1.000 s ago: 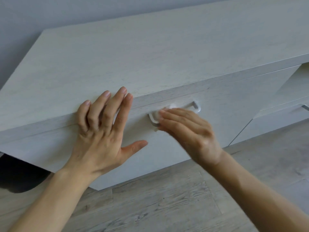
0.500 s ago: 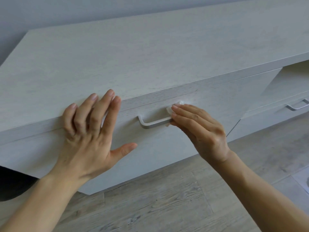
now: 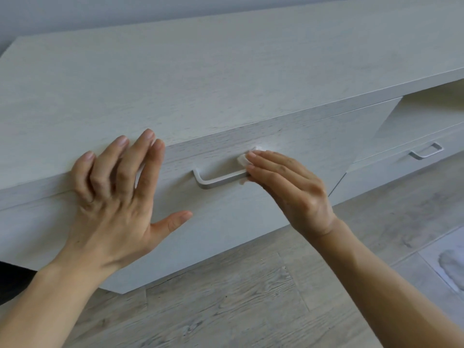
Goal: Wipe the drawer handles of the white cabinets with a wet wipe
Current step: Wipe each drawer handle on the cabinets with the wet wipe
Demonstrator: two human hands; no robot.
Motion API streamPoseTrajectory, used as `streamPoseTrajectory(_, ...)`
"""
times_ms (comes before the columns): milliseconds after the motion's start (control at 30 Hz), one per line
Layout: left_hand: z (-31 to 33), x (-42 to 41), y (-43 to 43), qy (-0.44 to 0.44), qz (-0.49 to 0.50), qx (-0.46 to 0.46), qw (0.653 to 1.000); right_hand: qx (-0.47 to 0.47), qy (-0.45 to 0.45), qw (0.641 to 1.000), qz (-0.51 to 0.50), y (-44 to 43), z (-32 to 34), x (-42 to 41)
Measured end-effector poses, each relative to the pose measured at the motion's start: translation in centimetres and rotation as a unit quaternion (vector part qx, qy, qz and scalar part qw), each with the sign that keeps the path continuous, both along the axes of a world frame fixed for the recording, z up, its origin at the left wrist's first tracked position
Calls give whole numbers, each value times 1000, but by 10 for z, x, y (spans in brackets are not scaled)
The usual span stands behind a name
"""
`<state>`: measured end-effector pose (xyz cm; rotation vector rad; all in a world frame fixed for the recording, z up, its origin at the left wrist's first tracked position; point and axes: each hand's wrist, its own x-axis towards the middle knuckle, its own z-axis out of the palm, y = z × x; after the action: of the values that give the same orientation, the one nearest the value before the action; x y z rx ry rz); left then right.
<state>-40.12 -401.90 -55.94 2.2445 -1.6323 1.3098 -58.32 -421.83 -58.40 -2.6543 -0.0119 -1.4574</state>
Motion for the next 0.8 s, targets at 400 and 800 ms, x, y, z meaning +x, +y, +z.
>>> streamPoseTrajectory(400,11,-8,2,60,-34,11,998,-38,36,996,71,32,10,24)
streamPoseTrajectory(800,47,-47,-24,114,-62,44,991,40,25,998,-49,-25,33,-60)
